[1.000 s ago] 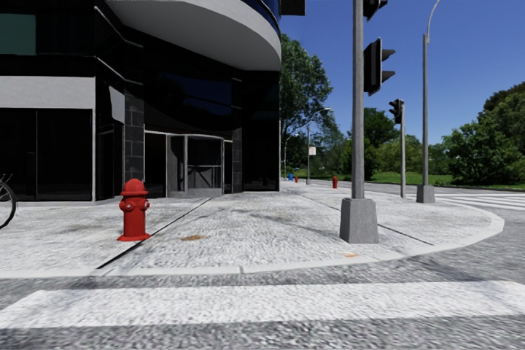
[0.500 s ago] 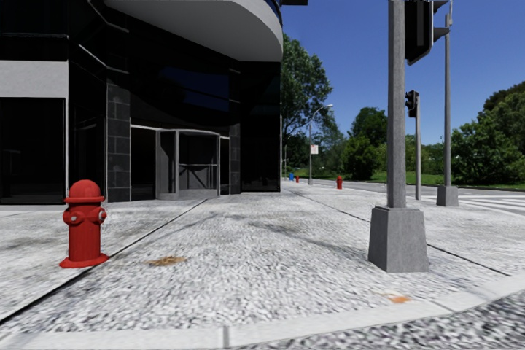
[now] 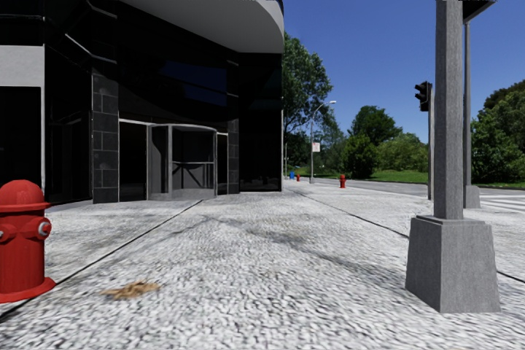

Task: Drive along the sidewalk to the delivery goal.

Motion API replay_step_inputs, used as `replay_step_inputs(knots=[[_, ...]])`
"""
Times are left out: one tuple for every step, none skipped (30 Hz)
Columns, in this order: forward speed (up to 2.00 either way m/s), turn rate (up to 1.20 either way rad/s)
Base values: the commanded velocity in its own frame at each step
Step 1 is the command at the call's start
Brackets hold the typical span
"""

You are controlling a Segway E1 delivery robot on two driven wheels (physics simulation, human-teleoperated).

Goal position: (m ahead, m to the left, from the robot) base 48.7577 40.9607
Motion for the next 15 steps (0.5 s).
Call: replay_step_inputs(knots=[[1.25,0.0],[1.24,0.0],[1.24,0.0],[1.24,0.0],[1.24,0.0],[1.24,0.0],[1.25,0.0],[1.26,0.0],[1.26,0.0],[1.26,0.0],[1.26,0.0],[1.27,0.0],[1.27,0.0],[1.27,0.0],[1.27,0.0]])
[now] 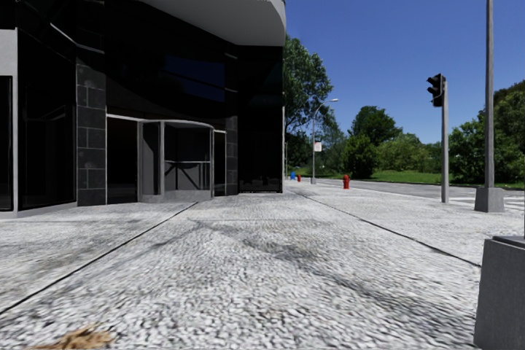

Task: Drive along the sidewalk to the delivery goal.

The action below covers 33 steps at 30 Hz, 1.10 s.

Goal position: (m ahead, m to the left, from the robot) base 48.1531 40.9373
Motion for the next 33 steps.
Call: replay_step_inputs(knots=[[1.27,0.0],[1.27,0.0],[1.27,0.0],[1.27,0.0],[1.27,0.0],[1.27,0.0],[1.27,0.0],[1.27,0.0],[1.27,0.0],[1.27,0.0],[1.27,0.0],[1.27,0.0],[1.27,0.0],[1.27,0.0],[1.27,0.0],[1.28,0.0],[1.28,0.0],[1.31,0.0],[1.41,0.0],[1.48,0.0],[1.53,0.0],[1.56,0.0],[1.56,0.0],[1.61,0.0],[1.64,0.0],[1.71,0.0],[2.0,0.0],[2.0,0.0],[2.0,0.0],[2.0,0.0],[2.0,0.0],[2.0,0.0],[2.0,-0.03]])
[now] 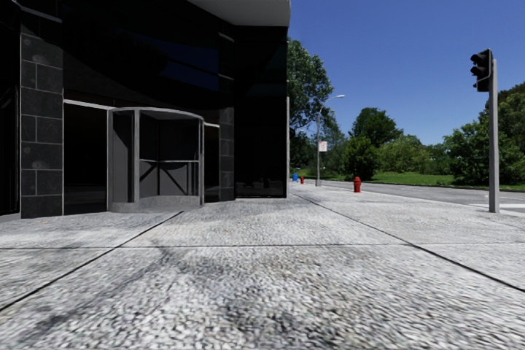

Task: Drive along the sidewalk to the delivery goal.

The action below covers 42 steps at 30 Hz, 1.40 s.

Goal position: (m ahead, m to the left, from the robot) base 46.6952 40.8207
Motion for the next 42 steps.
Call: replay_step_inputs(knots=[[2.0,-0.06],[2.0,-0.06],[2.0,-0.11],[2.0,-0.14],[2.0,-0.15],[2.0,-0.15],[2.0,-0.17],[2.0,-0.17],[2.0,-0.21],[2.0,-0.24],[2.0,-0.25],[2.0,-0.26],[2.0,-0.28],[2.0,-0.33],[2.0,-0.35],[2.0,-0.35],[2.0,-0.35],[2.0,-0.36],[2.0,-0.36],[2.0,-0.36],[2.0,-0.36],[2.0,-0.36],[2.0,-0.36],[2.0,-0.36],[2.0,-0.36],[2.0,-0.36],[2.0,-0.36],[2.0,-0.36],[2.0,-0.36],[2.0,-0.36],[2.0,-0.36],[2.0,-0.36],[2.0,-0.36],[2.0,-0.36],[2.0,-0.36],[2.0,-0.36],[2.0,-0.36],[2.0,-0.36],[2.0,-0.36],[2.0,-0.36],[2.0,-0.36],[2.0,-0.36]])
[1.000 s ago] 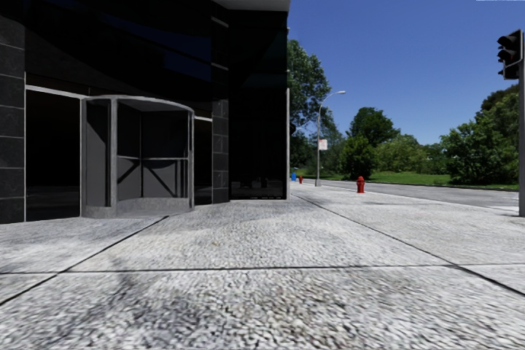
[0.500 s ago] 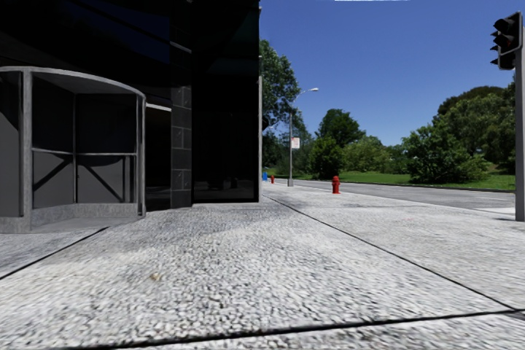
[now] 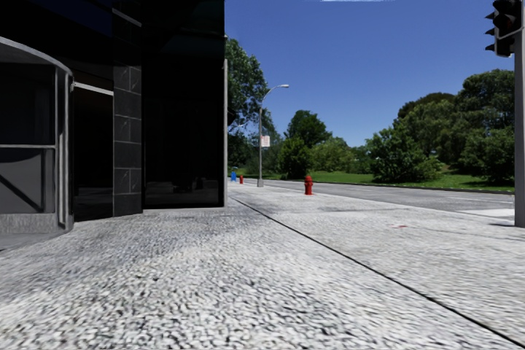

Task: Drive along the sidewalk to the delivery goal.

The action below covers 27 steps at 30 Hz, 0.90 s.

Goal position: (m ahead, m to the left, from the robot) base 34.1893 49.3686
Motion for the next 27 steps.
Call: replay_step_inputs(knots=[[2.0,-0.36],[2.0,-0.36],[2.0,-0.36],[2.0,-0.36],[2.0,-0.36],[2.0,-0.36],[2.0,-0.01],[2.0,0.0],[2.0,0.0],[2.0,0.0],[2.0,0.0],[2.0,0.0],[2.0,0.0],[2.0,0.0],[2.0,0.0],[2.0,0.0],[2.0,0.0],[2.0,0.0],[2.0,0.0],[2.0,0.0],[2.0,0.0],[2.0,0.0],[2.0,0.0],[2.0,0.0],[2.0,0.0],[2.0,0.0],[2.0,0.0]])
